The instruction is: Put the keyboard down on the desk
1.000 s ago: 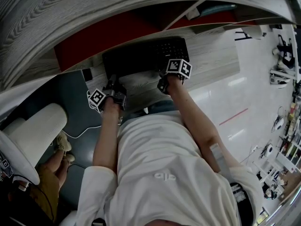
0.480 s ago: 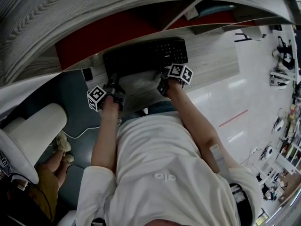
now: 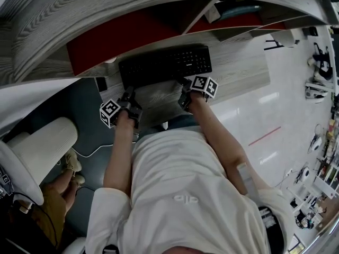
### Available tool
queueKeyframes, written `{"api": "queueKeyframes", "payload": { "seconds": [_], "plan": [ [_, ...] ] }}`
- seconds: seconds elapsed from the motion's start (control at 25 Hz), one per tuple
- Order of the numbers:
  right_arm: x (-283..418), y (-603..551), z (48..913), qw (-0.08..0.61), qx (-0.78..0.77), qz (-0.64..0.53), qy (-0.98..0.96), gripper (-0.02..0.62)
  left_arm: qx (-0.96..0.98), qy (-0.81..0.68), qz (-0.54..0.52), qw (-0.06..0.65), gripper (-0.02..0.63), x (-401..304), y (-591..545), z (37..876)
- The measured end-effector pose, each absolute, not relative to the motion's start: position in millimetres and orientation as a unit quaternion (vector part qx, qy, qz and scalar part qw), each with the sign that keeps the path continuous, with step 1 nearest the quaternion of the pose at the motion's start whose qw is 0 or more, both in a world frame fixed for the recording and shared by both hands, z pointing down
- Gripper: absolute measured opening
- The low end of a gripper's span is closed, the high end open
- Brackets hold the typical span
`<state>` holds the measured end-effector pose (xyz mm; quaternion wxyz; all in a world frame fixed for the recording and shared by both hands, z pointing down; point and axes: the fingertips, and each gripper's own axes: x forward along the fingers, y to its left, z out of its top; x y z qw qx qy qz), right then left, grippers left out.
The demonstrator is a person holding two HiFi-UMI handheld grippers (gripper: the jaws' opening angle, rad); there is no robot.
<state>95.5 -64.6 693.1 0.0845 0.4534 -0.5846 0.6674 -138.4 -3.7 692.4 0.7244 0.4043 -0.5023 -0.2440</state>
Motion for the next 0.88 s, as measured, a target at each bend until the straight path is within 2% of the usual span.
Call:
{"api": "queueKeyframes", "payload": {
  "seconds": [0.24, 0.4, 0.44, 0.56, 0.88],
  "plan": [
    [87, -67, 651, 0.068, 0.442, 0.63, -0.635, 0.107, 0.449, -0.493, -0.251, 0.701, 0.22, -145, -3, 660],
    [78, -73, 608, 0.038, 0.429, 0.597, -0.677, 0.06, 0.496, -0.477, -0.273, 0.673, 0.115, -152, -6, 622],
    [75, -74, 596, 0.032, 0.423, 0.586, -0.69, 0.052, 0.519, -0.47, -0.273, 0.66, 0.08, -152, -7, 609],
    [63, -75, 559, 0.027, 0.403, 0.55, -0.731, 0.04, 0.6, -0.452, -0.254, 0.609, 0.04, -149, -12, 569],
    [40, -68, 453, 0.044, 0.372, 0.399, -0.837, 0.029, 0.765, -0.453, -0.138, 0.436, 0.029, -146, -9, 475]
  ]
}}
